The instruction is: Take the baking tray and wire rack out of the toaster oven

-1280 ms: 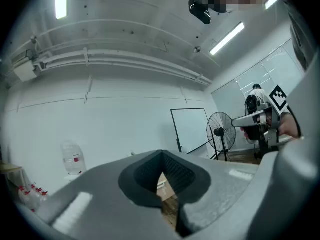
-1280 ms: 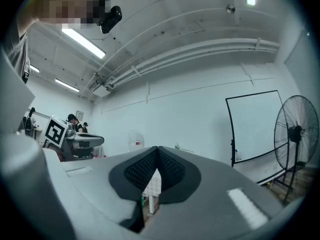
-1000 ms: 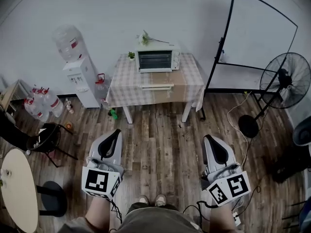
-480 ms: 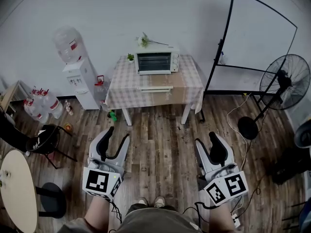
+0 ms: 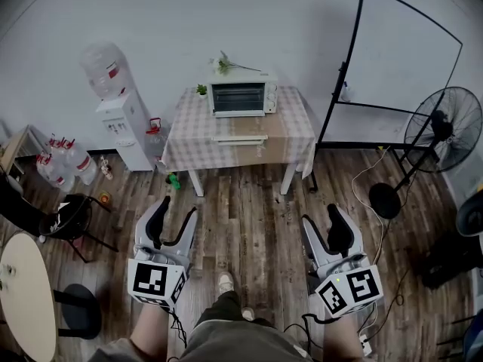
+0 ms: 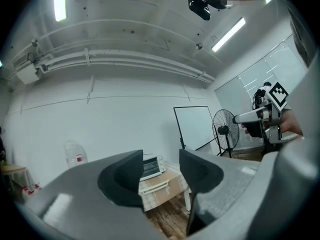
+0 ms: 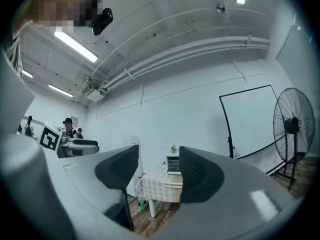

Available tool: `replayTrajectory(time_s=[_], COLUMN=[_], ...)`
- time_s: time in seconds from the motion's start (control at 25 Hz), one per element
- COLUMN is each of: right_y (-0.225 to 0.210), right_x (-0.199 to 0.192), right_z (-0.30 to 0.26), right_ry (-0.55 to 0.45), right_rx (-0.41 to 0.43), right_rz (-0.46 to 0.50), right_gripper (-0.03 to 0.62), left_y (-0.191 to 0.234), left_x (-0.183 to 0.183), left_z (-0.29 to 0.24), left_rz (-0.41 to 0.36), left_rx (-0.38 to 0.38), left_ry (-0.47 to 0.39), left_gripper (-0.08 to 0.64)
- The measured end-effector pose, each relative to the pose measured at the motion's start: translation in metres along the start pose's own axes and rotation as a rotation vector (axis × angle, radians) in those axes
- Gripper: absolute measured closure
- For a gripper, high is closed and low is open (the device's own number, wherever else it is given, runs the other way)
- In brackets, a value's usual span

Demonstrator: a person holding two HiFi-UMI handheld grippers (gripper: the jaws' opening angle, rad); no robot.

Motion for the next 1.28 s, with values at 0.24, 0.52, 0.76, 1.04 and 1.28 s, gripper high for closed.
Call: replayTrajectory(time_s=[0.24,0.52,0.76,1.04,1.28], right_y=[-0.016,-0.041,-0.066,-0.093,-0.117], right_x=[-0.012,-0.032,-0.042,-0.046,-0.051], right_z=[-0.024,-0.075,-0.135,-0.215,-0.288], right_ry=[0.007,0.031,0.06,0.102,0.134], right_rx=[0.002,-0.009,-0.02,-0.045,-0.074], right_rz=[-0.05,-0.103,-0.166,-0.166,-0.165], right_gripper=[0.325,0.325,0.33,0.331,0.333], left_y=[0.003,0.018,0.046,0.083,0.119], left_x=[-0.008,-0.03,-0.047,-0.055,-0.068], left_z=[-0.028,-0.078,-0.135,-0.217,-0.292], left_rz=[0.042,0.072,0.084,0.082,0.073], left_rx=[-0.007,-0.008,-0.012,-0.047,-0.075], left_ry=[0.007,0.007,0.029,0.048,0.068], left_gripper=[0.341,0.344,0.345,0.348,0.348])
Point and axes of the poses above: the fingertips, and each gripper's own axes: z backward along the fingers, y to its left, x out of its top, the point moved 9 cm from there along z, backward along the fingers, and after that the axes turned 8 degrees about x, right-handed, at the moved point
